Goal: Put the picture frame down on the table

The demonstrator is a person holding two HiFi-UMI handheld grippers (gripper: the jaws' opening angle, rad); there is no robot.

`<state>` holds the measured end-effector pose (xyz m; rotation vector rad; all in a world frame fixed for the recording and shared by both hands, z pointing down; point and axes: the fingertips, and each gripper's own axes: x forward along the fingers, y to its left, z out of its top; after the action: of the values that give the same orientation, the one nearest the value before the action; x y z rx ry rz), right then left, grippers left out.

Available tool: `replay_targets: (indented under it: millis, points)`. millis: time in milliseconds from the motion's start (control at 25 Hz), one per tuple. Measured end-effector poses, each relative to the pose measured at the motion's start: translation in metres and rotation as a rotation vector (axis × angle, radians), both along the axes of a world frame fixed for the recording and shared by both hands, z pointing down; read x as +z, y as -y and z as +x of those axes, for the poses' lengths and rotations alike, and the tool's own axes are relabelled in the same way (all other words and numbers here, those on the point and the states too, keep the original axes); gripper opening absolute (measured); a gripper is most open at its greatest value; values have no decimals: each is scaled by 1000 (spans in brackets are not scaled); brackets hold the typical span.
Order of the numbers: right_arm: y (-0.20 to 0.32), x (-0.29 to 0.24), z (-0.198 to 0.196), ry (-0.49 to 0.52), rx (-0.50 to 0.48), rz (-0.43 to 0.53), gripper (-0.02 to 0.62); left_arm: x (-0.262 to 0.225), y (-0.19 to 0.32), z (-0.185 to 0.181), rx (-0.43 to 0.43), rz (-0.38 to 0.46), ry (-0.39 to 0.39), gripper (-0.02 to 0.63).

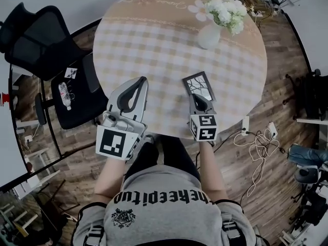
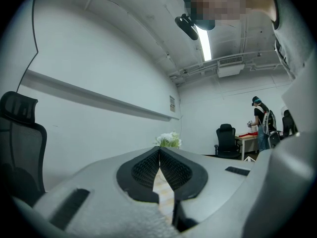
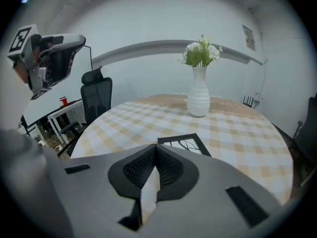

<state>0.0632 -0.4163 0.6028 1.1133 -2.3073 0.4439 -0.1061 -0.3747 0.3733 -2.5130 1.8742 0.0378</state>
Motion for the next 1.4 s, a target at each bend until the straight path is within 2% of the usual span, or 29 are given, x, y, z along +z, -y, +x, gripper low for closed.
replay_targets:
  millis: [560,920,1400]
  points:
    - [-49,-103,12,153,105,197,5,-28,-40,35,187,75,14,17]
    - [-96,-165,18,219,148,343,6,-39,-76,53,285,109,18,17]
    - [-152,-217,6,279,157,471,6,-41,-122,61,384,116,30,17]
